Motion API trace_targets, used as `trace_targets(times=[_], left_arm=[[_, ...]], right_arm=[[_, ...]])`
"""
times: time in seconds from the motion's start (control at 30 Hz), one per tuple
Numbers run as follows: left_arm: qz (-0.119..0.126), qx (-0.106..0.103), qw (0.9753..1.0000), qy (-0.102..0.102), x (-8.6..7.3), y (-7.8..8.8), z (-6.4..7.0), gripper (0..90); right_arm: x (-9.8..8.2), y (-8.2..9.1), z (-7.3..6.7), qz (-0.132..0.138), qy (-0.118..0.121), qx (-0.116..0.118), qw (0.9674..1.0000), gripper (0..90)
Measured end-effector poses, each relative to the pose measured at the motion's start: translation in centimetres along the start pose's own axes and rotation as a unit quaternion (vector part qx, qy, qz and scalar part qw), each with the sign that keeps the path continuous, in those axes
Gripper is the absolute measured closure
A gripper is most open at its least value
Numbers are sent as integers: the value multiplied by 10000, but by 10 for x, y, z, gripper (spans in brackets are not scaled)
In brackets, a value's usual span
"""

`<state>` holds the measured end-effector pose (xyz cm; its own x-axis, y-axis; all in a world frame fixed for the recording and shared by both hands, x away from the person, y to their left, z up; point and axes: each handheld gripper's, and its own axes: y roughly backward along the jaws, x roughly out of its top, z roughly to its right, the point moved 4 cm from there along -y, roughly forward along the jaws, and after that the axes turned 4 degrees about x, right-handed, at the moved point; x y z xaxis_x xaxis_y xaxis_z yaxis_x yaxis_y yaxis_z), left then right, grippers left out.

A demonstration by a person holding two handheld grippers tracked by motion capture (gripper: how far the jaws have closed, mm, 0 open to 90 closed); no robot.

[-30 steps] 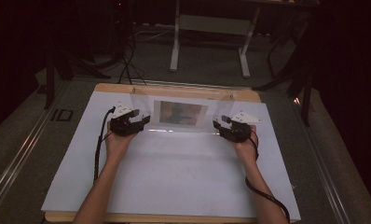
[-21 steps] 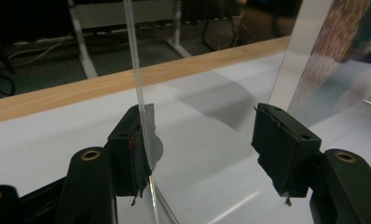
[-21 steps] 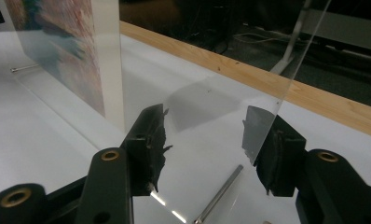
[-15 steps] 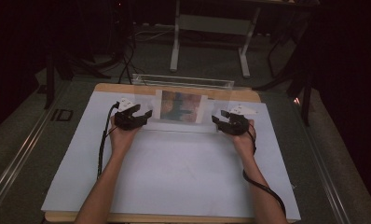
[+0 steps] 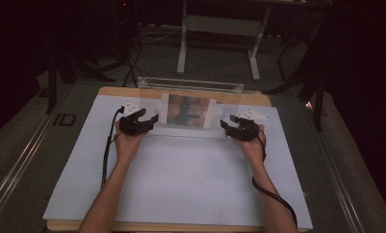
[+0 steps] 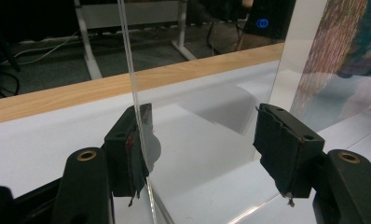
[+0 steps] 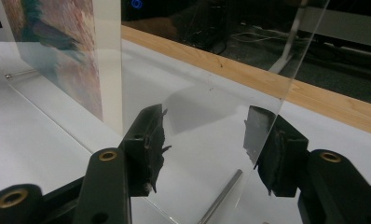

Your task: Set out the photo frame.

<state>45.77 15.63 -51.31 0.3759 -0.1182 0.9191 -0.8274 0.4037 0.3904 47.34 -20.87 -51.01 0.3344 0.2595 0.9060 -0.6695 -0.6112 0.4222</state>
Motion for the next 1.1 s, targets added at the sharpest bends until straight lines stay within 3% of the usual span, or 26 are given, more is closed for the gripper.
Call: trace_targets(times=[0.73,1.1], left_arm=[[-127,116,9998,-24,3,7,6,366],[-79,107,9998,168,6,18,11,358]], right_arm=[[0,4,-5,-12,-56,-73,10000,459],[-2,14,-12,17,-75,-4,10000,458]])
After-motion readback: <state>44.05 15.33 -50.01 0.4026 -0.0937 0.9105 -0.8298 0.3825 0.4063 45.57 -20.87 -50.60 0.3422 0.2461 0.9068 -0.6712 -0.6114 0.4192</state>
